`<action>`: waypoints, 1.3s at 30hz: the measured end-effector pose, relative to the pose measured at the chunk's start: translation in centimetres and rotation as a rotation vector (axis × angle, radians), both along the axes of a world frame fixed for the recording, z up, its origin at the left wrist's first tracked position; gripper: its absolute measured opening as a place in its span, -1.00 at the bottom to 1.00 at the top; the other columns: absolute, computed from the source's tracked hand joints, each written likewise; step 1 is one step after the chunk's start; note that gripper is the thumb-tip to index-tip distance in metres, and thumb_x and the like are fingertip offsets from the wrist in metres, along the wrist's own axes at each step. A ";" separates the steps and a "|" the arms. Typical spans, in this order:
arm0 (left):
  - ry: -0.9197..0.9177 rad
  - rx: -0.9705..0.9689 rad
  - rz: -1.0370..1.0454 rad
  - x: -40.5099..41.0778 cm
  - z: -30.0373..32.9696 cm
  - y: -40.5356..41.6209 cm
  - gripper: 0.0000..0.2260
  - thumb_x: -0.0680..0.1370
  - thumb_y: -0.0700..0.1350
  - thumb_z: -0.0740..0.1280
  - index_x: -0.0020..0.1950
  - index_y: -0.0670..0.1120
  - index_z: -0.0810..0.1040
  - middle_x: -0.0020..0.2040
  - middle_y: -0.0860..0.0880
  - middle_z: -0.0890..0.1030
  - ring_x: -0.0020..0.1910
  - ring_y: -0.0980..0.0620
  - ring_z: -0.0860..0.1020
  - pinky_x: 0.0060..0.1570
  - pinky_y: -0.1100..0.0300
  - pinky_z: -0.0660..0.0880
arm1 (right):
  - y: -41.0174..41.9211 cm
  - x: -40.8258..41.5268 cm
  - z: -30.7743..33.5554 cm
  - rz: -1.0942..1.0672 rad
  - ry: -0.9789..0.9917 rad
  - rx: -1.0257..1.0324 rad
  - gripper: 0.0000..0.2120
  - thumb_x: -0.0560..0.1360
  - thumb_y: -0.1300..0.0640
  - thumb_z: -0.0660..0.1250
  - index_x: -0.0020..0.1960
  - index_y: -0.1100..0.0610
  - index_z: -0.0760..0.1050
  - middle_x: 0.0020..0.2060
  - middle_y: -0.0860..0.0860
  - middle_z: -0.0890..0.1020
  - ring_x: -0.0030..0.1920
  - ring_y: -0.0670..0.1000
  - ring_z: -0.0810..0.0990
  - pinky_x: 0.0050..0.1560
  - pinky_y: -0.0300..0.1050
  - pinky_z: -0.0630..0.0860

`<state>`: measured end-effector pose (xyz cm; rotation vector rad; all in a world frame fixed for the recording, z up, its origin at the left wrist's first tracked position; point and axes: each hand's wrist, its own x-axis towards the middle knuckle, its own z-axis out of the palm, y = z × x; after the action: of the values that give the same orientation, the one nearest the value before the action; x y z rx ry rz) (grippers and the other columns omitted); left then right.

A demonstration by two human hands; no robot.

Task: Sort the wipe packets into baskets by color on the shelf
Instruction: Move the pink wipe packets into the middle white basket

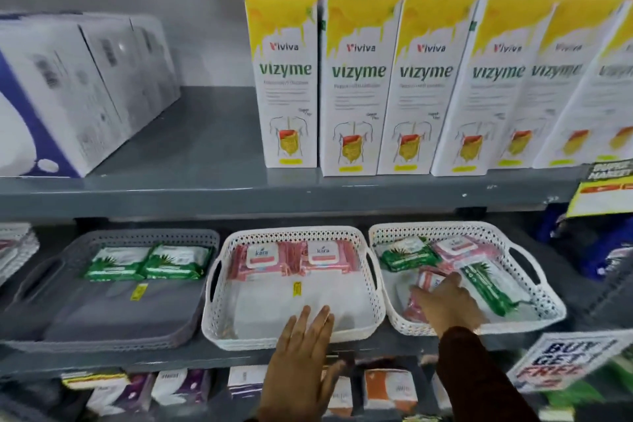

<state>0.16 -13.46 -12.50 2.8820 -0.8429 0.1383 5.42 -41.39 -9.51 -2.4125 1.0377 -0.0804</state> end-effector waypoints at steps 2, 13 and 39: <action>-0.002 -0.014 0.023 -0.1 -0.1 0.8 -0.41 0.62 0.23 -0.09 0.49 -0.08 0.34 0.49 -0.01 0.34 0.45 -0.11 0.30 0.34 -0.03 0.12 | -0.3 0.6 -0.4 -0.011 -0.023 0.006 -0.16 0.43 -0.21 0.42 0.46 0.26 0.17 0.24 0.31 0.55 0.21 0.29 0.55 0.18 0.13 0.50; -0.032 -0.043 0.217 2.6 -1.3 5.5 -0.43 0.64 0.22 -0.11 0.57 -0.06 0.12 0.55 0.02 0.16 0.54 0.01 0.02 0.48 0.05 -0.11 | 4.9 -0.7 2.7 0.187 -0.728 0.069 -0.36 0.39 -0.03 0.53 0.34 -0.05 0.27 -0.11 -0.19 0.58 -0.33 -0.12 0.61 -0.35 -0.19 0.49; -0.045 0.052 0.145 4.6 -1.5 -1.6 -0.37 0.62 0.28 -0.15 0.57 -0.07 0.13 0.55 -0.02 0.18 0.54 -0.08 0.04 0.46 -0.08 -0.12 | 4.5 4.4 1.0 0.376 -0.641 0.122 -0.93 0.56 0.13 0.35 0.03 0.05 0.57 -0.14 0.02 0.69 -0.20 0.01 0.66 -0.21 -0.11 0.60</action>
<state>4.71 -15.09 -14.01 2.9984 -0.6526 0.1991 9.78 -36.88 -8.46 -2.1903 0.2881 -0.5931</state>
